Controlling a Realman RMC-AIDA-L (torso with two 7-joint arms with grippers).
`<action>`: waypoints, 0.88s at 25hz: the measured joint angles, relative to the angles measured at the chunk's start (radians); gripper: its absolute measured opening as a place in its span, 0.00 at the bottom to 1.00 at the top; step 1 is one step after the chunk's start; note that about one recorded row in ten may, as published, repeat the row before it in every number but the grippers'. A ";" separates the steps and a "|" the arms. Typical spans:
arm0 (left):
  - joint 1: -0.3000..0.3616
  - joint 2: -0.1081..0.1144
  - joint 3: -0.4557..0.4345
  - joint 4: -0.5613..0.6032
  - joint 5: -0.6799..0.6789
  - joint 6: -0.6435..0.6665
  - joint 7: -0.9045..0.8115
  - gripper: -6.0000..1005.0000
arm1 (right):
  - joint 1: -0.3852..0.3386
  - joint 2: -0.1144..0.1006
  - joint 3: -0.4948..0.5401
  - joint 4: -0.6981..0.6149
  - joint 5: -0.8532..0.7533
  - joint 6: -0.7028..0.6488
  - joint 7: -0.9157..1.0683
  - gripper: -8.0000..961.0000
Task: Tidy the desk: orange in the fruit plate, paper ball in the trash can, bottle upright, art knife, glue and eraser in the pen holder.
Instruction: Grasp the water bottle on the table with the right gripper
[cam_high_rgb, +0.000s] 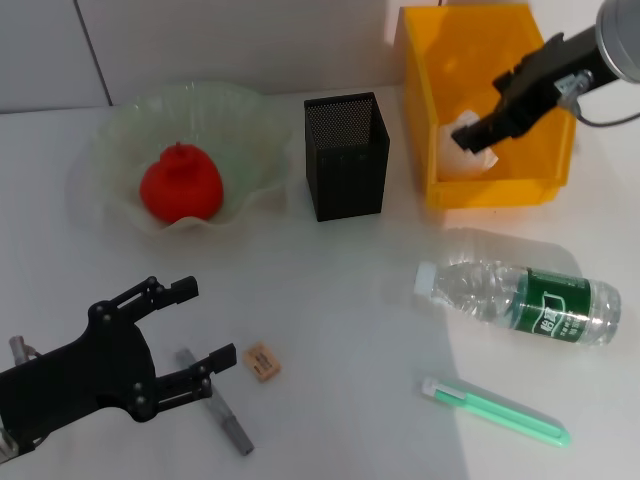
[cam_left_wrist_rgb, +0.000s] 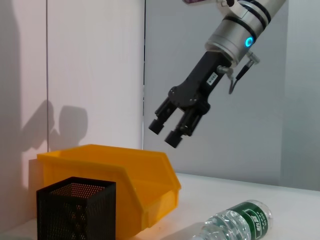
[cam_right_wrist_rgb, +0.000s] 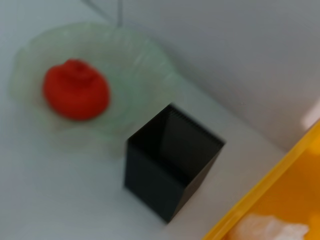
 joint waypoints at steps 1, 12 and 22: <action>0.000 0.000 0.000 0.000 -0.001 0.000 0.001 0.81 | 0.005 -0.001 0.005 -0.010 0.002 -0.052 -0.010 0.83; -0.004 0.000 -0.004 0.000 -0.005 0.000 0.002 0.81 | 0.020 -0.019 0.087 -0.028 -0.017 -0.402 -0.235 0.83; -0.013 -0.002 -0.006 0.000 -0.006 -0.006 -0.003 0.80 | 0.002 0.005 0.070 0.025 -0.177 -0.337 -0.366 0.84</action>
